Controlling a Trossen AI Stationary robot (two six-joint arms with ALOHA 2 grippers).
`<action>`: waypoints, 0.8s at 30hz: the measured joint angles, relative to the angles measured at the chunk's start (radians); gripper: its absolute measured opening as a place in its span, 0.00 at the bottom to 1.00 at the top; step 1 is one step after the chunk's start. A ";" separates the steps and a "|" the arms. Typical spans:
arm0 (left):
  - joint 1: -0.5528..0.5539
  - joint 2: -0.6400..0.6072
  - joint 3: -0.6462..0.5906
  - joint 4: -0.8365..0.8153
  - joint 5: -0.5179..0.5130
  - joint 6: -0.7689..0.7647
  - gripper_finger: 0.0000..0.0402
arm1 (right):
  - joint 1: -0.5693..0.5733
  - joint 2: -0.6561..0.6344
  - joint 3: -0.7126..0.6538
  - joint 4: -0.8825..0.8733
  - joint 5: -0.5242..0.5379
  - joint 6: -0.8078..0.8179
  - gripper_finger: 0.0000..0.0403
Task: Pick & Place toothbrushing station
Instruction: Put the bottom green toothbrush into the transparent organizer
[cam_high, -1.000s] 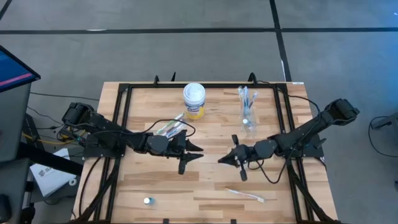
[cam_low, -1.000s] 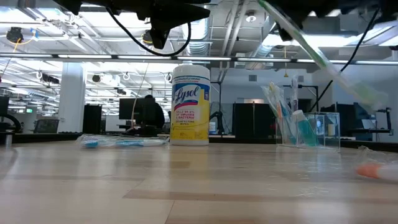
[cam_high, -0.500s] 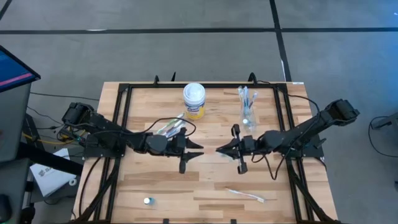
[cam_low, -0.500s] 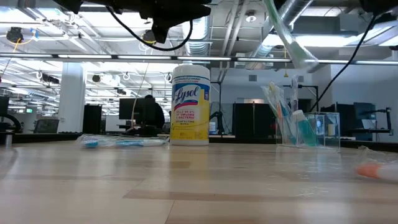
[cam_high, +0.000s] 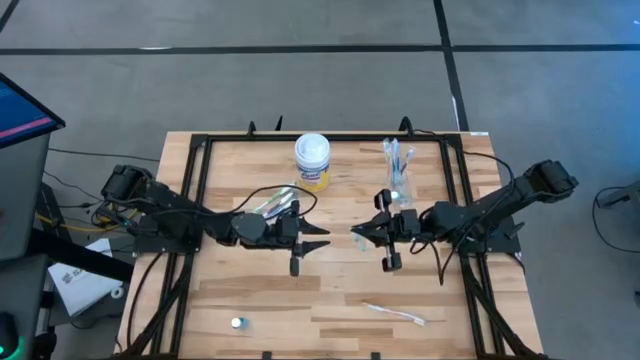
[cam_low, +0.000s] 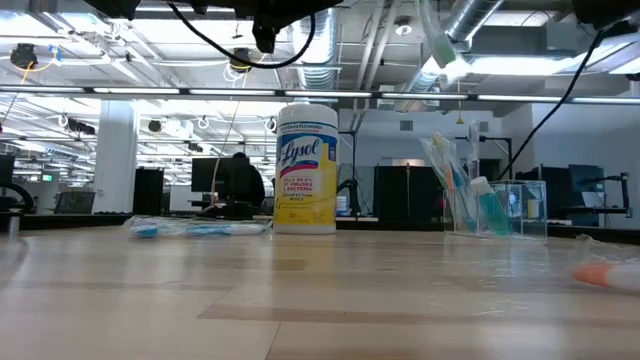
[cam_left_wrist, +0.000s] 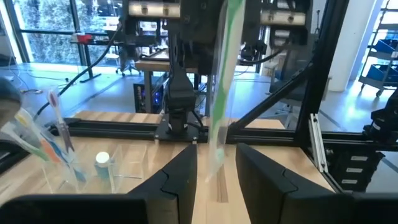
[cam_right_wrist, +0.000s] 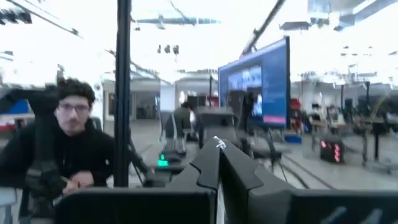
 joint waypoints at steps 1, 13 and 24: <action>0.004 0.006 0.000 0.005 0.003 0.000 0.26 | 0.000 0.003 0.000 0.020 -0.008 -0.006 0.00; 0.026 0.143 0.000 0.210 0.023 0.084 0.27 | -0.041 0.104 0.008 0.184 -0.037 -0.007 0.00; 0.028 0.159 0.000 0.232 0.067 0.083 0.27 | -0.066 0.199 0.089 0.218 -0.071 -0.009 0.00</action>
